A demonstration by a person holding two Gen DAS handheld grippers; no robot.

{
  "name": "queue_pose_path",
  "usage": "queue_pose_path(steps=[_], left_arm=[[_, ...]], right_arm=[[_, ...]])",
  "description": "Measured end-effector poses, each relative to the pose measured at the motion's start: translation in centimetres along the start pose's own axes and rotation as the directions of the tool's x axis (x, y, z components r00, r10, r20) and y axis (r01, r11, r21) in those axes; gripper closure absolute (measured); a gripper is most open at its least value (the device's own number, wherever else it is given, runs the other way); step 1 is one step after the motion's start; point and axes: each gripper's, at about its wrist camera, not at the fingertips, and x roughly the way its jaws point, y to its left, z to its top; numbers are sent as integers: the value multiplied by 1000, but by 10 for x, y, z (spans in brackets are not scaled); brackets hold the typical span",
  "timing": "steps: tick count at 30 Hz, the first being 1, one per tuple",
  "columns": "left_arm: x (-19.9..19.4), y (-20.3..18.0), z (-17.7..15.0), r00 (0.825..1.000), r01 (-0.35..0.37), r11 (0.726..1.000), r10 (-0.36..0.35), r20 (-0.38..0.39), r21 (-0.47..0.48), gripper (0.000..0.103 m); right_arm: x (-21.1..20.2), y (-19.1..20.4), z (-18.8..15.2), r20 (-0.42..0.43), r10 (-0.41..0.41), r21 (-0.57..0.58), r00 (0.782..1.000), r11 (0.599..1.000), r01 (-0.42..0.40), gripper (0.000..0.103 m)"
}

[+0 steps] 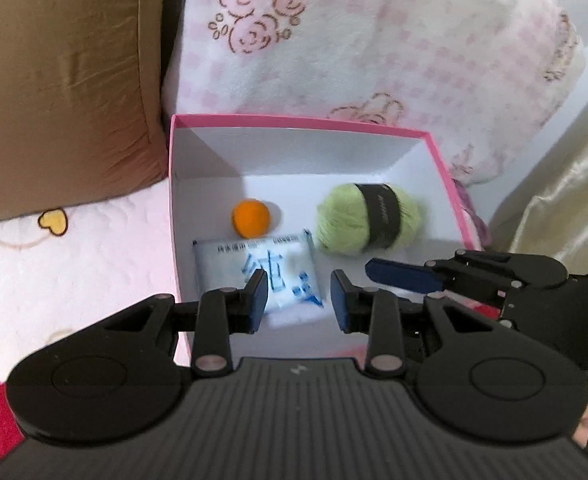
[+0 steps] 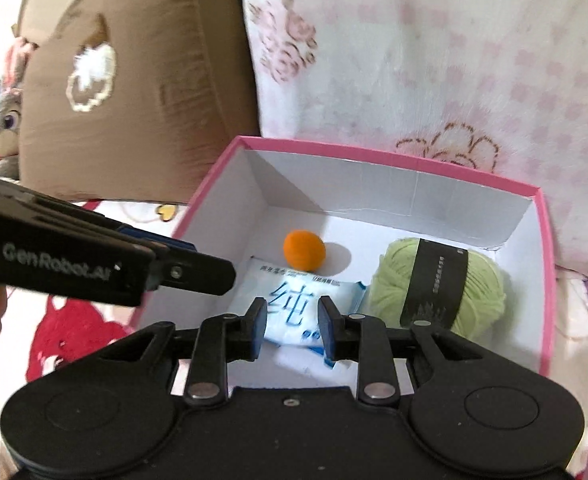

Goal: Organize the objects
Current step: 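Open the left gripper to drop the sponge and lift away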

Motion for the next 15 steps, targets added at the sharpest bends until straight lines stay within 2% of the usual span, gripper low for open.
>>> queue_pose_path(steps=[4,15], left_arm=[[-31,-10,-12,999,-43,998,42,13,52,68],[-114,-39,-47,996,-77,991,72,51,107,56]], right_arm=[[-22,11,-7,7,-11,-13,1000,1000,11,59],[-105,45,-25,61,-6,-66,998,998,10,41]])
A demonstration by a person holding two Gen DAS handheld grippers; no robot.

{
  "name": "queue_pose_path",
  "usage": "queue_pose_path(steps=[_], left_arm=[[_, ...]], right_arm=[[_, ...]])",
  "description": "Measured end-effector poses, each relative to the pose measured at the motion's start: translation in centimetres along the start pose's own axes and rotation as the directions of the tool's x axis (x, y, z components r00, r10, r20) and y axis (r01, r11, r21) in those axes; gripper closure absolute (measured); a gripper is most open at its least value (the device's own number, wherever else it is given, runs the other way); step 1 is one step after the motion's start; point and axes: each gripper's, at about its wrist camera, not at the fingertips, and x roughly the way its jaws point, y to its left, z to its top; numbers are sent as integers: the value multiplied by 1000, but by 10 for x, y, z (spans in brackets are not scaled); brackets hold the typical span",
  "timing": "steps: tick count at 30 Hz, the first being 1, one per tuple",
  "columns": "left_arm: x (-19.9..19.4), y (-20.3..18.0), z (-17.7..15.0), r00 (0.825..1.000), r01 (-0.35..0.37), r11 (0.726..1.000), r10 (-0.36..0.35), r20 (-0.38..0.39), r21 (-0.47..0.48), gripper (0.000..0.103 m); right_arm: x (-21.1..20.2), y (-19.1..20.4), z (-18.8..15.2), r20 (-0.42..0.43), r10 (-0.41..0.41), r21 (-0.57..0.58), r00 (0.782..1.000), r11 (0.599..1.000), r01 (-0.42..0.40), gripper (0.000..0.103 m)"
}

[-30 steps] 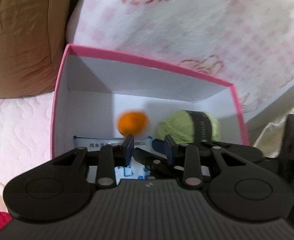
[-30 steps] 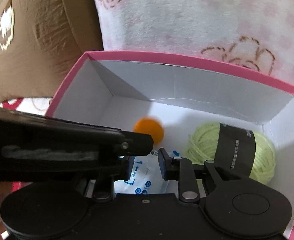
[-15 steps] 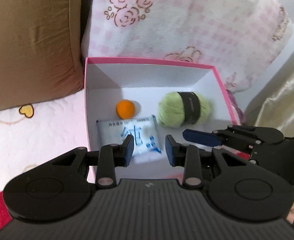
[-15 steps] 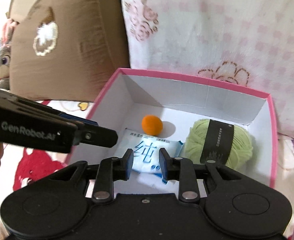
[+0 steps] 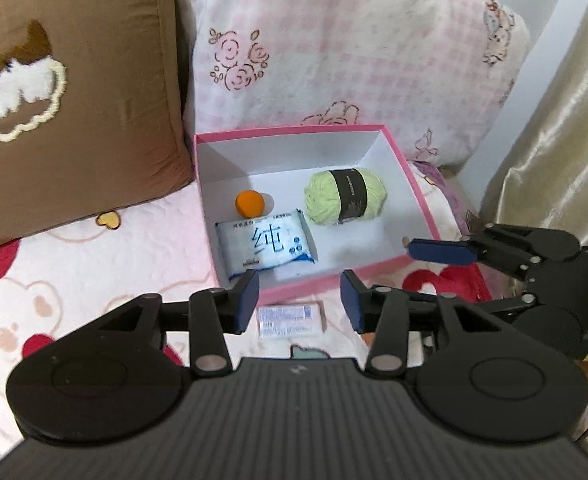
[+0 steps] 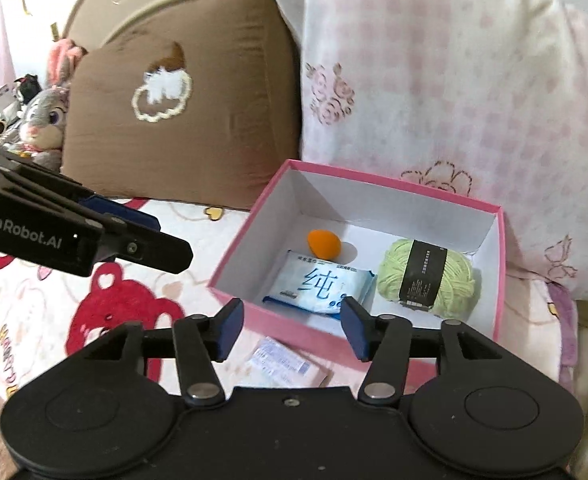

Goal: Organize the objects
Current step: 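Open the left gripper to drop the sponge and lift away, then move the left gripper to the purple plush toy and lower onto it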

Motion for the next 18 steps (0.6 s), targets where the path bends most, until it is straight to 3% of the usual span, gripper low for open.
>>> queue_pose_path(steps=[8,14,18], left_arm=[[-49,-19,-32,999,-43,996,45,-26,72,42],[-77,-37,-56,997,-57,992,62,-38,115,24],[-89,-47,-74,997,-66,988,73,-40,140,17]], right_arm=[[-60,23,-25,15,18,-64,1000,998,-17,25],[-94,29,-44,17,7,-86,1000,996,-5,12],[-114,31,-59,18,18,-103,1000,995,-16,10]])
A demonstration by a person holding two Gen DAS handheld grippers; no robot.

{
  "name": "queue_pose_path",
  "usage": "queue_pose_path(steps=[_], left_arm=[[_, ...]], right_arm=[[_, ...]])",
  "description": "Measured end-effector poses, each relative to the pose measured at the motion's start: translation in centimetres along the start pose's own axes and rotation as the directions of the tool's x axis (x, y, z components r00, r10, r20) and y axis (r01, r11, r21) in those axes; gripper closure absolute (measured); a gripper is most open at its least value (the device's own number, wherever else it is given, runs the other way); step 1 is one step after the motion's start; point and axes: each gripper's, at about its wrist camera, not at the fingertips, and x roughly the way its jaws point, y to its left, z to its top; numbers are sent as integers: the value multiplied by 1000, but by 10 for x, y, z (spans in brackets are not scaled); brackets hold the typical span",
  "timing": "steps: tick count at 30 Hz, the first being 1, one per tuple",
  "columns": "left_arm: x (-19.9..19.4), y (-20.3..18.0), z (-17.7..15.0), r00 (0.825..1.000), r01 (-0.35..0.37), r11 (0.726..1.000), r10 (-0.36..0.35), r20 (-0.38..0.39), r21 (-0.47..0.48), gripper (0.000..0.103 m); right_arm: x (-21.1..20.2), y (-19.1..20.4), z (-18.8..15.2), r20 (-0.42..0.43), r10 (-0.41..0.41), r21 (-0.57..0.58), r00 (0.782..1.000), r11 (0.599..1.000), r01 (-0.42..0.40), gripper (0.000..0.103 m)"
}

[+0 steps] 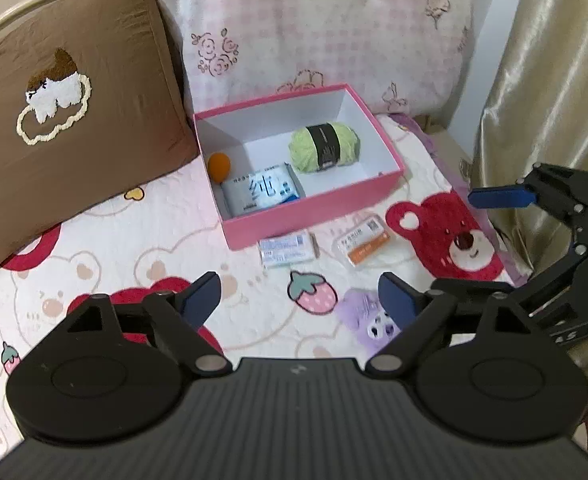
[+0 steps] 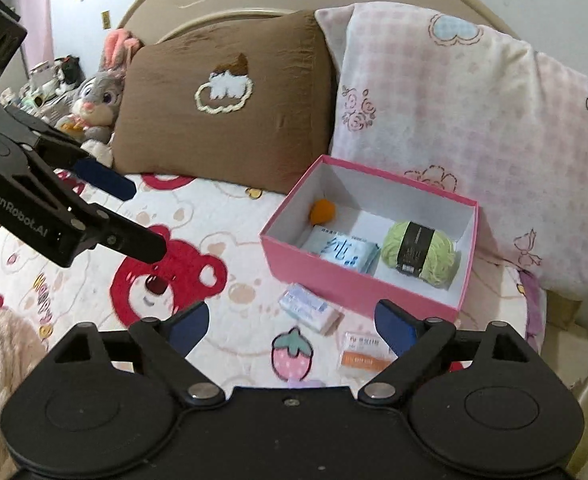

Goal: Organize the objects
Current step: 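Move the left gripper to the purple plush toy and lower onto it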

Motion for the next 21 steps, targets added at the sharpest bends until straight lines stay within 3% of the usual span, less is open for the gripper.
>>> queue_pose_path(steps=[11,21], left_arm=[[-10,-30,-44,999,24,1000,-24,-39,16,7],[23,-47,-80,992,105,993,-109,-60,-53,7]], right_arm=[[-40,19,-46,-22,18,-88,1000,996,-20,6],[-47,18,-95,-26,14,-96,1000,995,-16,6]])
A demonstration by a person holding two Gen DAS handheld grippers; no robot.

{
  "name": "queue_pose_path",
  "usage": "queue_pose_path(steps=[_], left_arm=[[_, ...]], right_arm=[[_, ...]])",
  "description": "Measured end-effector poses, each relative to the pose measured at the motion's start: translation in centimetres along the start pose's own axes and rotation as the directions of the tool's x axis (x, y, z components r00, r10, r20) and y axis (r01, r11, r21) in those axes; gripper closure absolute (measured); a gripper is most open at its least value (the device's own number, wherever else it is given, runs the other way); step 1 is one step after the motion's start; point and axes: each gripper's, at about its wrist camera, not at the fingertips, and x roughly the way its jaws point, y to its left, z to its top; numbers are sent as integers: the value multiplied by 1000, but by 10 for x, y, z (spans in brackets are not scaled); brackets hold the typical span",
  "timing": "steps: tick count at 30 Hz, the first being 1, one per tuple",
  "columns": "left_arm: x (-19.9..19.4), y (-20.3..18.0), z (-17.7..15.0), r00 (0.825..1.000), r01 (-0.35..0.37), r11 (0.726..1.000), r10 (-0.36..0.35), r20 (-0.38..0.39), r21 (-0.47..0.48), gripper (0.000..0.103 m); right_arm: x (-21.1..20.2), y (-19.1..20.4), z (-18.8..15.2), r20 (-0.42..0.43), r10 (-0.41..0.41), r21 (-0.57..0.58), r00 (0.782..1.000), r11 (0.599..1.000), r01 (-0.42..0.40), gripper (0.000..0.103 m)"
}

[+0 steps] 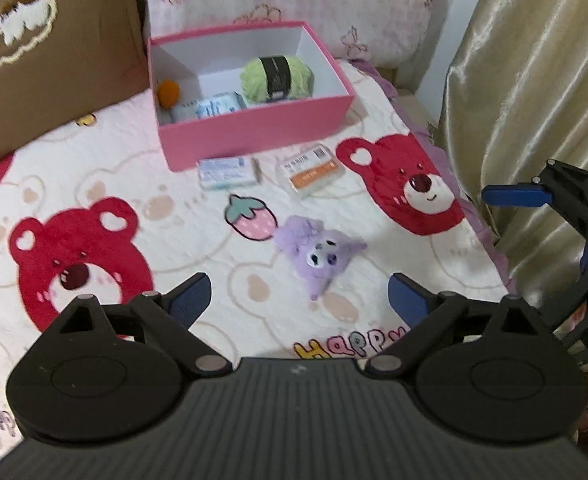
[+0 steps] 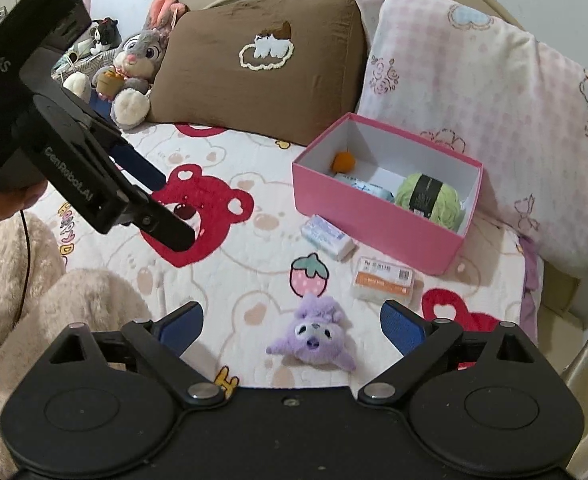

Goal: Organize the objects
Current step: 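Move the left gripper to the purple plush toy and lower onto it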

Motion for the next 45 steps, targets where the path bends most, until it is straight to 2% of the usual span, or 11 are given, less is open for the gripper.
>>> queue_pose_path(steps=[9,15,20,24,27,32,34,39,42,43,45], left_arm=[[32,-20,-14,999,27,997,-29,21,78,7],[51,-17,-6,997,13,994,-20,68,111,7],[79,-6,3,998,31,993,-36,42,112,7],[110,-1,14,1000,8,990,-11,17,139,8],[139,5,23,998,42,994,-36,-59,98,9],[177,6,28,995,26,995,-16,-97,100,11],[191,6,29,994,35,996,-26,-102,88,12],[214,13,28,997,42,998,-38,-73,55,13],[227,21,22,995,78,997,-77,-68,10,21],[231,23,19,993,93,996,-93,-72,-3,27],[239,29,12,986,132,990,-136,-96,-51,34]], right_arm=[[20,-2,-31,43,0,57,999,998,-2,6],[38,-5,-47,60,20,166,998,986,-29,6],[57,-13,-61,59,16,283,998,959,-32,6],[81,-22,-69,38,59,388,998,919,-70,6],[98,-23,-74,36,74,431,997,899,-82,6],[127,-22,-78,9,86,474,996,877,-79,6],[138,-24,-79,-2,91,497,996,864,-78,6],[163,-36,-85,5,84,604,996,794,-70,6],[174,-39,-89,-3,51,627,999,778,-38,6],[176,-39,-90,-1,47,629,999,776,-36,8],[181,-36,-92,-19,21,613,1000,790,-4,23]])
